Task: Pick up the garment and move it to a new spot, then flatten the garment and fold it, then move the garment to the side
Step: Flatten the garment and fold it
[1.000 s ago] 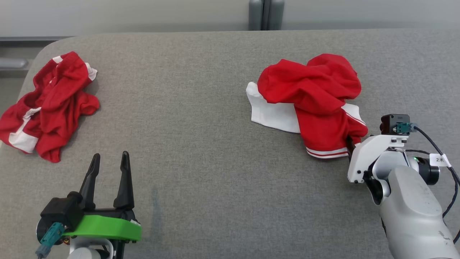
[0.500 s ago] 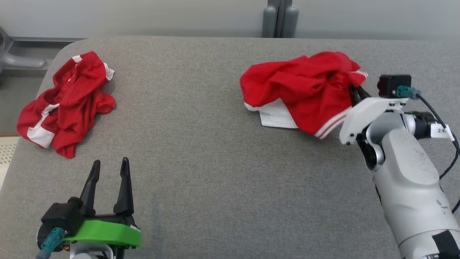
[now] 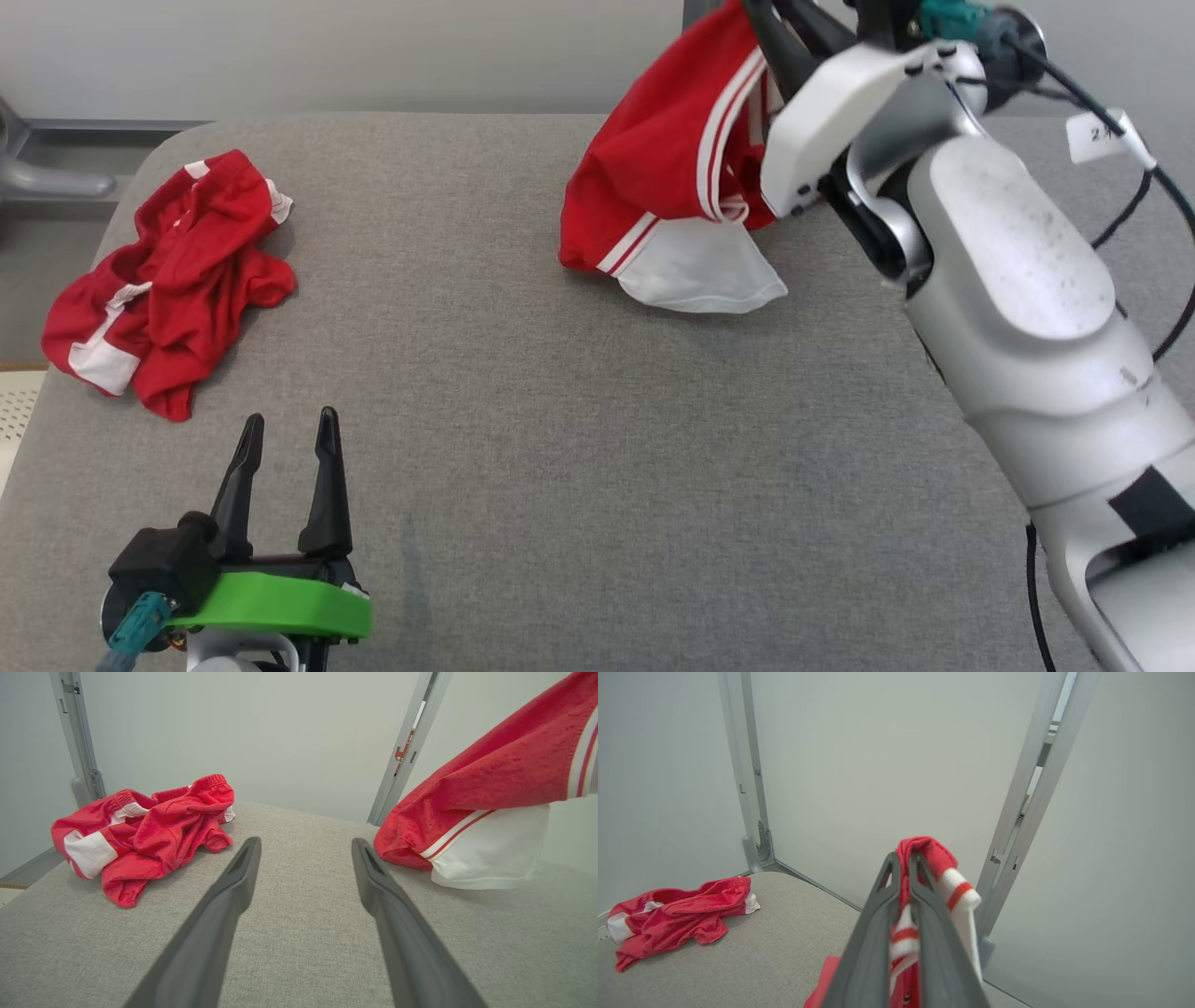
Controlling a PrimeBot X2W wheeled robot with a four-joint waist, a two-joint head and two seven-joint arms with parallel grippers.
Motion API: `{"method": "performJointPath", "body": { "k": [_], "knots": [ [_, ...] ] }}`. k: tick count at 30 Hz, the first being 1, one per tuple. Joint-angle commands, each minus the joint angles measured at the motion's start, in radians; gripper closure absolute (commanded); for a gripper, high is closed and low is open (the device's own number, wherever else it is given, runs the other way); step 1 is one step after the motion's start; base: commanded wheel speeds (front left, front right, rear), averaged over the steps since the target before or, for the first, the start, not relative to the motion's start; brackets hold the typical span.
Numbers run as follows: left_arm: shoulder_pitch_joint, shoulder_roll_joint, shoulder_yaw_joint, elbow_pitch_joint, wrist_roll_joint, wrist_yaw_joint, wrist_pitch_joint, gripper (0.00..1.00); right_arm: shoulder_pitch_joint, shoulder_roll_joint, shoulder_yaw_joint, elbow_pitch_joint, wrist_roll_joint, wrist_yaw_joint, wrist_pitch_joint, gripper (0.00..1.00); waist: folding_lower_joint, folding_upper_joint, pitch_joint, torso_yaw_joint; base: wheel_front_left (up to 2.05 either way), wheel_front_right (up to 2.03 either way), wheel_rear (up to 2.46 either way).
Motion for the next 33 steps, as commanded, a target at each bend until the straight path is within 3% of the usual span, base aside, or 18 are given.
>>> {"method": "performJointPath", "body": {
  "k": [1,7,15,27,33],
  "knots": [
    [-0.016,-0.005,-0.001,-0.003,0.006,-0.002,0.0,0.0,-0.058,-0.007,0.029,-0.006,0.025,-0.001,-0.02,1.0,0.0,0.0,0.013,0.013,0.0,0.0,0.0],
    [-0.033,-0.012,-0.007,0.001,0.003,-0.005,0.0,0.0,-0.266,-0.02,0.143,0.032,0.095,-0.001,-0.114,1.0,0.0,0.0,0.032,0.042,0.0,0.0,0.0],
    [-0.031,-0.016,0.0,0.0,0.011,-0.007,0.0,0.0,-0.42,-0.018,0.149,0.087,0.176,-0.001,-0.25,1.0,0.0,0.0,0.031,0.056,0.0,0.0,0.0],
    [-0.038,-0.021,0.005,-0.007,0.011,-0.007,0.0,0.0,-0.215,-0.143,0.047,0.28,0.215,-0.001,-0.241,1.0,0.0,0.0,0.048,0.009,0.0,0.0,0.0],
    [-0.045,-0.022,-0.002,-0.005,0.011,-0.008,0.0,0.0,-0.112,-0.216,-0.031,0.37,0.179,-0.001,-0.262,1.0,0.0,0.0,0.056,-0.006,0.0,0.0,0.0]
  ]
}}
